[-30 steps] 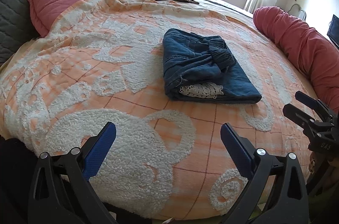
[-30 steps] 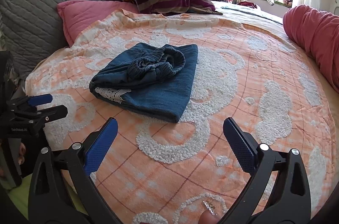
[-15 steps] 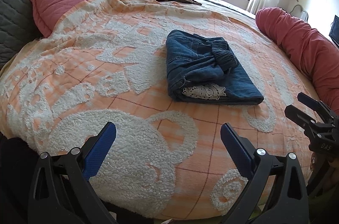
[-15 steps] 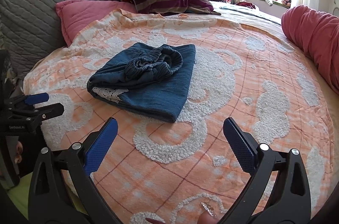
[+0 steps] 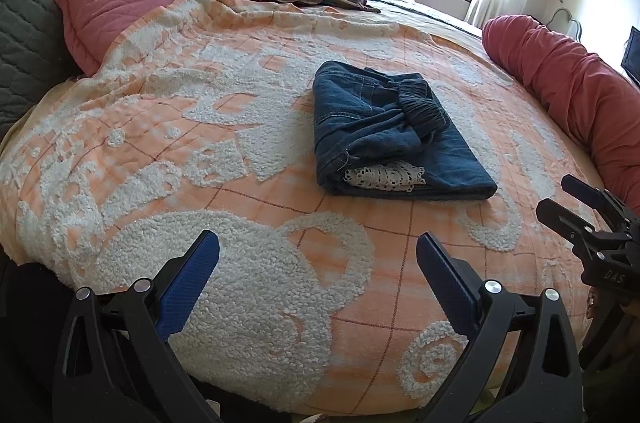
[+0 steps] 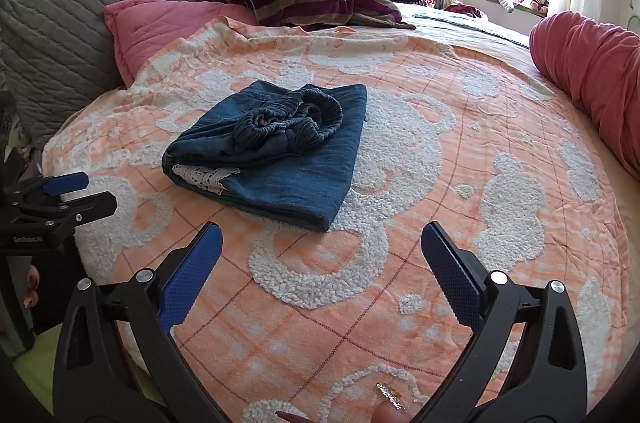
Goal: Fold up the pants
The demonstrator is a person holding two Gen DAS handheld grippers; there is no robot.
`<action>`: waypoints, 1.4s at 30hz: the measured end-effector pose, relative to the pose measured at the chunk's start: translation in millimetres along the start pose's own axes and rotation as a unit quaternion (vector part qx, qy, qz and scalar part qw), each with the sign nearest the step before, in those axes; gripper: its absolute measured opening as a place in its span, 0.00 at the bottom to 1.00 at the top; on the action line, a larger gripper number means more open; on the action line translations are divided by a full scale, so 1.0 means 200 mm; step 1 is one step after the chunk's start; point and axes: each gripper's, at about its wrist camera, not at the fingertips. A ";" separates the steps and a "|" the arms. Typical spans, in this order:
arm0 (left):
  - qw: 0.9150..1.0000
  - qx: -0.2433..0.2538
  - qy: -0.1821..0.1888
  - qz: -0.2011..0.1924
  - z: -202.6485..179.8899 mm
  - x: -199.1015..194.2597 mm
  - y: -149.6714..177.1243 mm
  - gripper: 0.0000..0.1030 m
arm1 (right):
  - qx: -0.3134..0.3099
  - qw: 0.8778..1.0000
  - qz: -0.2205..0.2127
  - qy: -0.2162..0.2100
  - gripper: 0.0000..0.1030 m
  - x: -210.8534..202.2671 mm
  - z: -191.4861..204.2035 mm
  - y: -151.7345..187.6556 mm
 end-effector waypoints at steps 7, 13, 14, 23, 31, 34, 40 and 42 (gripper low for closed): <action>1.000 0.000 -0.001 0.000 0.00 0.00 0.00 0.96 | 0.002 1.000 0.001 0.000 0.91 0.00 -0.01 0.00; 1.000 -0.005 -0.004 -0.002 0.01 -0.01 -0.01 0.96 | 0.002 1.000 0.002 0.002 0.91 0.00 -0.01 0.00; 1.000 -0.006 -0.004 -0.001 0.01 -0.01 -0.01 0.96 | 0.002 1.000 0.002 0.003 0.91 0.00 -0.01 0.01; 1.000 -0.006 -0.012 0.003 0.01 0.00 -0.01 0.96 | 0.002 1.000 0.003 0.002 0.91 0.00 -0.02 0.01; 1.000 0.003 -0.011 0.003 0.01 0.01 -0.01 0.96 | 0.002 1.000 0.003 0.003 0.91 0.00 -0.01 0.00; 1.000 0.002 -0.008 0.004 0.00 0.01 -0.01 0.96 | 0.002 1.000 0.003 0.003 0.91 0.00 -0.01 0.00; 1.000 0.002 -0.019 0.009 0.00 0.02 -0.01 0.96 | 0.004 1.000 0.004 0.005 0.91 0.01 -0.02 0.01; 1.000 0.002 -0.020 0.011 0.00 0.03 0.00 0.96 | 0.004 1.000 0.005 0.007 0.91 0.01 -0.03 0.02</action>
Point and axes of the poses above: each gripper's, at about its wrist camera, not at the fingertips, and x roughly the way its jaws point, z to its left, y to its underside, and after that the axes turned 11 degrees about -x, right-handed
